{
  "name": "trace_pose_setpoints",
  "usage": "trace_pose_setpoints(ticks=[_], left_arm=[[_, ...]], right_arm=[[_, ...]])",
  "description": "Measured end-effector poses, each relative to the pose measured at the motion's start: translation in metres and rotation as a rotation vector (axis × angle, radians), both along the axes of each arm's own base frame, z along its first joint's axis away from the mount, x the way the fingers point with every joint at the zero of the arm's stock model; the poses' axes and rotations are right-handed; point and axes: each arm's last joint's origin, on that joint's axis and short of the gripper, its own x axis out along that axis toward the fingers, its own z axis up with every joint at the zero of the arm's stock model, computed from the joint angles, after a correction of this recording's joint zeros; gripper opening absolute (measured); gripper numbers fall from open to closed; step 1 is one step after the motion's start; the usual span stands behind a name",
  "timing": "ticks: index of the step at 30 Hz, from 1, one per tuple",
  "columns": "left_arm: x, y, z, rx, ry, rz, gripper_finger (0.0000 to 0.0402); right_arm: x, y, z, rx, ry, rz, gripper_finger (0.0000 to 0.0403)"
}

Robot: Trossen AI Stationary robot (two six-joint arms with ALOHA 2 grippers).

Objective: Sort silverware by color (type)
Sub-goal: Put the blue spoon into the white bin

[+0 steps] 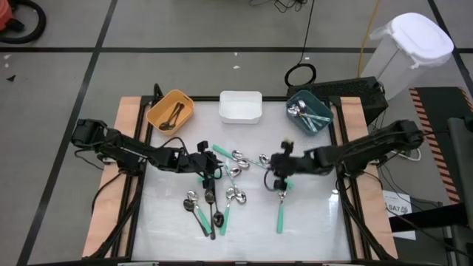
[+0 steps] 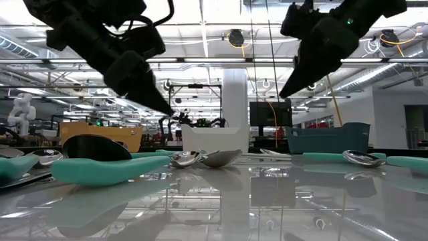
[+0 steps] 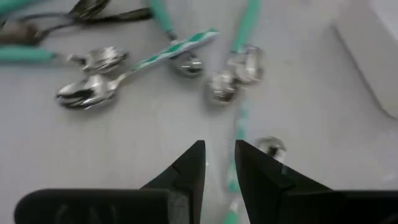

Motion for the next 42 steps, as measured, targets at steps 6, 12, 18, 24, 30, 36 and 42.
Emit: trace_pose_setpoints(ticks=[6,12,18,24,30,36,42], left_arm=[[-0.007,-0.021,-0.003,-0.055,0.018,0.048,0.0067],[-0.01,-0.032,-0.003,-0.078,-0.016,0.104,0.0067],[-0.012,-0.035,-0.006,-0.185,-0.026,0.189,0.0067],[-0.01,-0.036,-0.004,-0.253,-0.067,0.233,0.0067],[-0.012,-0.055,0.001,-0.307,-0.142,0.216,0.0091],[-0.02,-0.075,0.001,-0.304,-0.163,0.202,0.0166],[-0.024,-0.091,0.007,-0.317,-0.222,0.145,0.0225]], right_arm=[[0.013,0.019,-0.026,-0.036,0.058,0.083,0.0084],[0.019,0.028,-0.049,0.004,0.104,0.046,0.0084],[0.028,0.041,-0.056,0.042,0.029,0.063,0.0084],[0.031,0.053,-0.061,0.041,0.014,0.105,0.0084],[0.029,0.06,-0.061,0.036,0.017,0.135,0.0084],[0.027,0.067,-0.06,0.027,0.004,0.166,0.0084],[0.028,0.075,-0.058,0.039,-0.039,0.187,0.0084]])
